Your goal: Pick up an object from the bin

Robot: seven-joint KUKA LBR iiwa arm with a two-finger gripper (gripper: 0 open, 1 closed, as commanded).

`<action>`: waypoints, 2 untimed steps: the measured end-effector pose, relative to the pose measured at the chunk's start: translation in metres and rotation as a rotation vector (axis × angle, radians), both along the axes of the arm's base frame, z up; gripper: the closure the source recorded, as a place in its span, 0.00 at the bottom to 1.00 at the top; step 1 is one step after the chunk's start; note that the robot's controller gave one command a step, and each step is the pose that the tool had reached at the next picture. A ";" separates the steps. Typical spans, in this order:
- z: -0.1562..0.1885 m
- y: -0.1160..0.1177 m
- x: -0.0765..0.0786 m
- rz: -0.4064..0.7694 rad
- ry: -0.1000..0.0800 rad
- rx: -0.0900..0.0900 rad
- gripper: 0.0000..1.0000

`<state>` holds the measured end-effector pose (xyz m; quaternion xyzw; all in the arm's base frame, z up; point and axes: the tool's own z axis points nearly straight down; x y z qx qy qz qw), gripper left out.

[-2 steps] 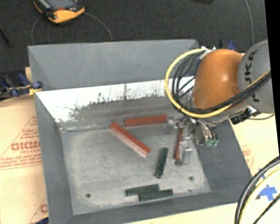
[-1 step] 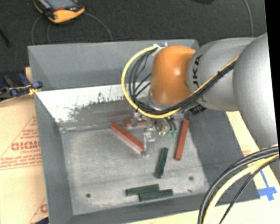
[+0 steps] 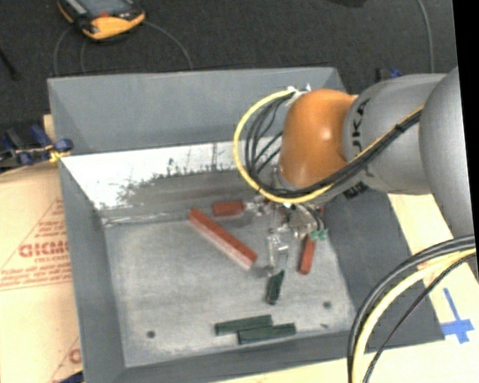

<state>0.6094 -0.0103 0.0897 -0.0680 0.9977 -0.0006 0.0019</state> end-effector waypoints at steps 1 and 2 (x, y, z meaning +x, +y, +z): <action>-0.010 0.007 0.000 -0.122 0.000 0.001 0.00; -0.018 0.060 -0.002 -0.092 0.000 0.000 0.00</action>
Offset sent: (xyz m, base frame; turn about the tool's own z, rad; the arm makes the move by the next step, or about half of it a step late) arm -0.0039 0.0611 -0.0197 0.0941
